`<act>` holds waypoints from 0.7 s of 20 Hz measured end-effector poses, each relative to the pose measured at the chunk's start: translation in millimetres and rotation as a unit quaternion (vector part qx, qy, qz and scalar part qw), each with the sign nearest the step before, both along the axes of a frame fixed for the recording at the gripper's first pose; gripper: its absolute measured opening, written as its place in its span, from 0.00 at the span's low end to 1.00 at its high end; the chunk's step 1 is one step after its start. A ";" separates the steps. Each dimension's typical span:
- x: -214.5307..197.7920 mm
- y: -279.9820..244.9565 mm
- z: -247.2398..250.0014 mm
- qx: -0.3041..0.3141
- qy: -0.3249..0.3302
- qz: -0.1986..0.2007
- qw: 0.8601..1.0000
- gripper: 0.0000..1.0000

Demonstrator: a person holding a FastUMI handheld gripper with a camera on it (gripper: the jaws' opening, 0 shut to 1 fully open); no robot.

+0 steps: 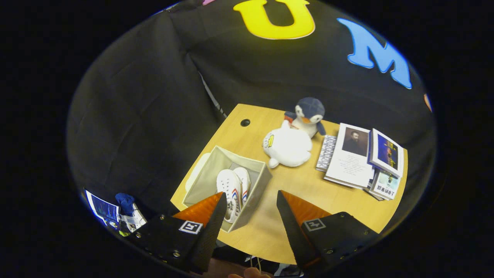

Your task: Open the storage box then place both shoes into the box .Put the left shoe in first, then the right shoe, with the right side of both shoes facing outward in a uniform manner.

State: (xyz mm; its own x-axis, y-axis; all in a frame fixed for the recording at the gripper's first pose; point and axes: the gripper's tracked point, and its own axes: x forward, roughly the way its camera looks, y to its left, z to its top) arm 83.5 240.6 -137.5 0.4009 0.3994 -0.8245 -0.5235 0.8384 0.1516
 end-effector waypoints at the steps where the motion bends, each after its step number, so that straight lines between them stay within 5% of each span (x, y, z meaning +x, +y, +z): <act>1: -0.5 -18.7 8.1 -0.001 -0.014 -0.013 1.000 0.80; 5: 4.4 -81.3 43.7 0.025 -0.091 -0.071 0.993 0.84; 8: 5.4 -126.2 77.9 0.048 -0.191 -0.116 0.974 0.86; 14: -34.4 -178.5 128.5 0.074 -0.373 -0.174 0.908 0.86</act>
State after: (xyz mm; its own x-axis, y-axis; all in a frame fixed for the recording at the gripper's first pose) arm 49.1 62.1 -8.9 0.9492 0.2258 -0.2192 -0.2339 0.9722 -0.0111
